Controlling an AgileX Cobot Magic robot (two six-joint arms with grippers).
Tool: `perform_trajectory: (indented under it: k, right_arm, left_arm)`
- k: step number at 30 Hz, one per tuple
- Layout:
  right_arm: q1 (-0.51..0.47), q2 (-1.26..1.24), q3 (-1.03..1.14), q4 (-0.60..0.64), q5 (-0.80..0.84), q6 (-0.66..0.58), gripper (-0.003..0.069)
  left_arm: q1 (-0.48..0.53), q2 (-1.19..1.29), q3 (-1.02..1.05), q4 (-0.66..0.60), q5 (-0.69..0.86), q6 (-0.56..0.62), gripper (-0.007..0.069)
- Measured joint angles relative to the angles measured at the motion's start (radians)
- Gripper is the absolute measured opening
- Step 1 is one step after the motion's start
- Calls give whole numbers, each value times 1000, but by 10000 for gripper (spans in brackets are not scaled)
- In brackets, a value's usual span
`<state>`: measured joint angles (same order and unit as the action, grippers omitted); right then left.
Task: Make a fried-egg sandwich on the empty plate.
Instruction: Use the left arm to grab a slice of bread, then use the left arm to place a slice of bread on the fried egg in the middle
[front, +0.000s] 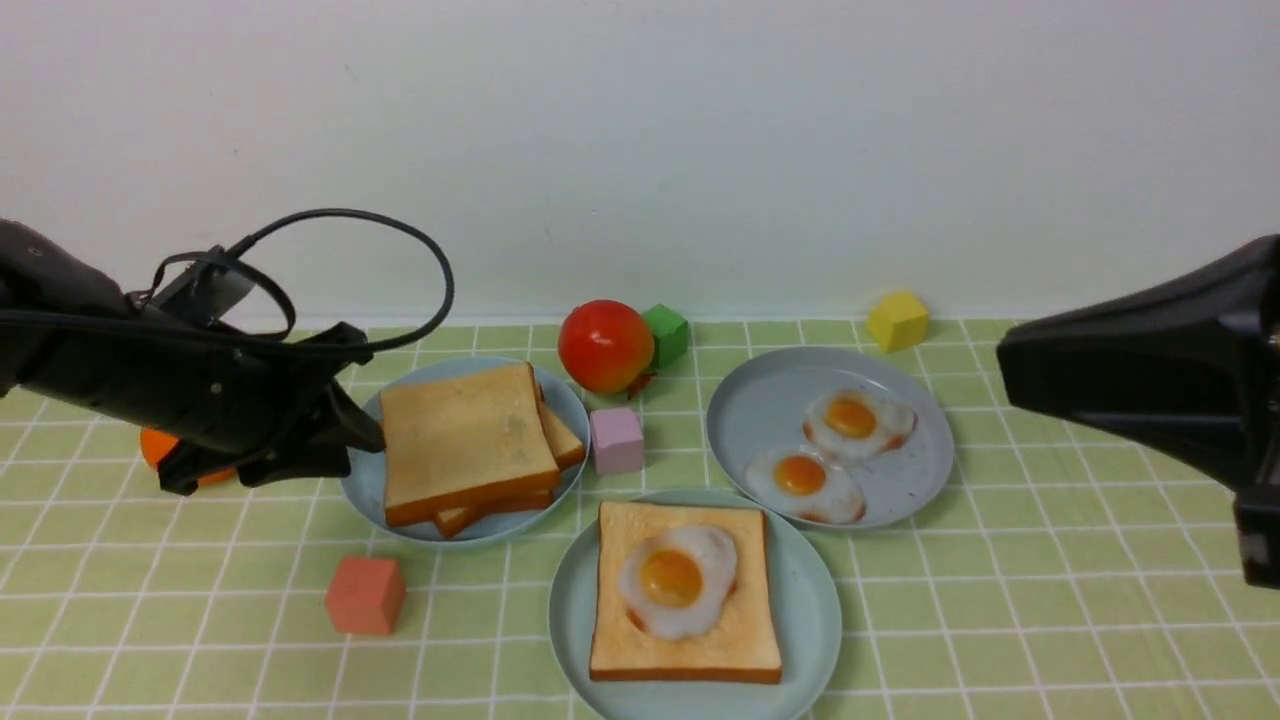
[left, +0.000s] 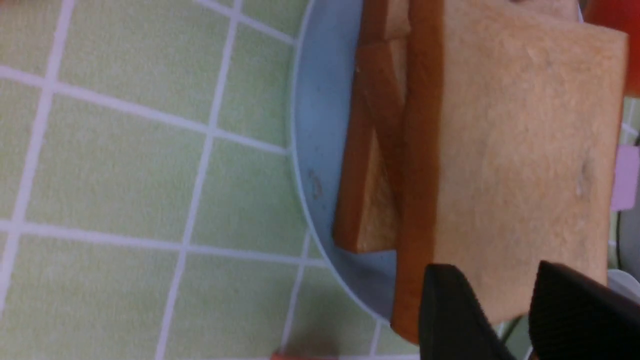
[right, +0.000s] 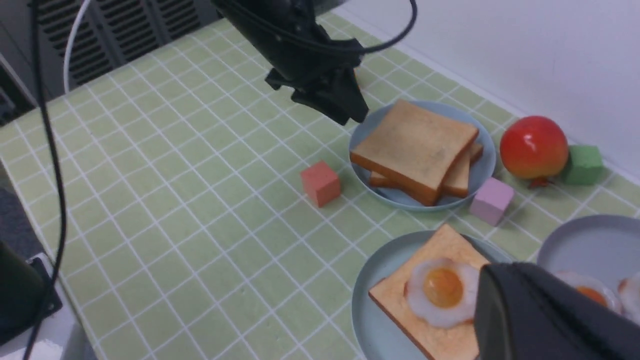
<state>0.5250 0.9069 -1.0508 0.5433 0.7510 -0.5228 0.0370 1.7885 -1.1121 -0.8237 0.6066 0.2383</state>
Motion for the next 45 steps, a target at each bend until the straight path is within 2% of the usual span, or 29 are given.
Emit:
perform_trajectory:
  k: [7,13,18,22,30,33,34,36,37,45]
  right_arm:
    - [0,0,0,25,0,-3,-9]
    - [0,0,0,26,-1,-3,-7]
    - [0,0,0,26,-3,-3,-3]
    - [0,0,0,27,-3,-3,-1]
    - [0,0,0,45,0,-3,3]
    - [0,0,0,46,1,-3,7]
    - [0,0,0,46,1,-3,7]
    - [0,0,0,46,1,-3,7]
    - [0,0,0,46,1,-3,10]
    - [0,0,10,47,19,-3,20]
  left_arm:
    - [0,98,-4,-154,-6,141,279]
    - [0,144,-8,-251,-4,239,217]
    - [0,147,-11,-248,2,246,159]
    - [0,139,-13,-223,18,239,57]
    - [-21,-27,32,-174,64,227,39]
    - [-97,-121,93,-179,59,227,39]
    - [-171,-152,124,-184,41,227,39]
    - [-214,-156,139,-185,28,227,39]
    - [-282,-149,149,-186,5,226,39]
    - [-427,-41,150,-241,-120,215,39]
